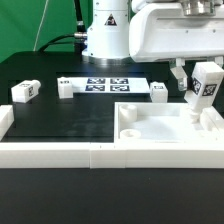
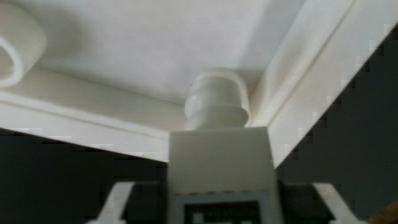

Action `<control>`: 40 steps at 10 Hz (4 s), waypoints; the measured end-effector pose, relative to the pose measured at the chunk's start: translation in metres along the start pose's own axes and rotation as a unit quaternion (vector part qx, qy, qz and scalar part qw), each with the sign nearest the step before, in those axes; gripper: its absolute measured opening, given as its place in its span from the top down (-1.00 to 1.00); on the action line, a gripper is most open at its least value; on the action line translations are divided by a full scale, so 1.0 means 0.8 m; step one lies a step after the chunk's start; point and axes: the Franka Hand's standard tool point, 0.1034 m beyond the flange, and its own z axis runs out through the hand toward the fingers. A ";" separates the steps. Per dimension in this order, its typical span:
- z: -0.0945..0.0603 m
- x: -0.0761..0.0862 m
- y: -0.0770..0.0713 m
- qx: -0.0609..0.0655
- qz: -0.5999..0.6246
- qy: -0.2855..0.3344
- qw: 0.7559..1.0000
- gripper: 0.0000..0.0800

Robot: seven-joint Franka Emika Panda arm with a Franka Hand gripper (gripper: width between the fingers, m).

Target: Assemble one leg

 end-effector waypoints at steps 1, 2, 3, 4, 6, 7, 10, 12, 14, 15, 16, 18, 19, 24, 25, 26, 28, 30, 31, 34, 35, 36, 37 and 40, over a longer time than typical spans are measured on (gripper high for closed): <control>-0.002 0.004 0.002 -0.003 -0.001 0.017 1.000 0.27; -0.002 0.000 0.006 -0.009 -0.006 0.044 0.999 0.27; -0.001 -0.010 0.010 -0.010 -0.005 0.037 0.999 0.27; -0.001 -0.003 0.010 -0.009 -0.005 0.037 0.999 0.27; 0.005 0.010 0.011 -0.009 -0.005 0.041 0.999 0.27; 0.012 0.020 0.009 -0.009 -0.006 0.046 0.999 0.27; 0.030 0.025 0.003 -0.007 -0.006 0.048 0.999 0.27; 0.037 0.021 -0.005 -0.005 -0.006 0.048 0.999 0.27; 0.041 0.017 -0.007 -0.004 -0.007 0.046 0.999 0.27; 0.043 0.014 -0.008 -0.004 -0.007 0.044 0.999 0.27; 0.045 0.011 -0.010 -0.003 -0.008 0.044 0.999 0.27; 0.045 0.002 -0.011 -0.007 0.012 0.058 0.998 0.27; 0.046 -0.004 -0.011 -0.009 0.031 0.062 0.998 0.27; 0.046 -0.005 -0.011 -0.011 0.037 0.071 0.997 0.02; 0.046 -0.005 -0.011 -0.011 0.037 0.071 0.997 -0.37; 0.046 -0.005 -0.011 -0.011 0.037 0.071 0.997 -0.57; 0.046 -0.005 -0.011 -0.011 0.037 0.071 0.997 -0.61; 0.046 -0.005 -0.011 -0.011 0.037 0.071 0.997 -0.62; 0.045 -0.005 -0.011 -0.011 0.037 0.071 0.997 -0.62; 0.018 0.015 0.003 -0.009 0.024 0.055 0.998 -0.62; 0.019 0.013 0.000 -0.006 0.024 0.043 0.999 -0.62; 0.020 0.012 0.000 -0.006 0.024 0.043 0.999 -0.62; 0.020 0.011 -0.001 -0.004 0.024 0.039 0.999 -0.62; 0.023 0.005 -0.007 0.032 0.037 -0.123 0.991 -0.62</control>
Offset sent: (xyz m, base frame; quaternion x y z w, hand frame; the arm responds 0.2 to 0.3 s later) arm 0.0062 0.0015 0.0030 0.0145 0.0078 -0.0066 0.9998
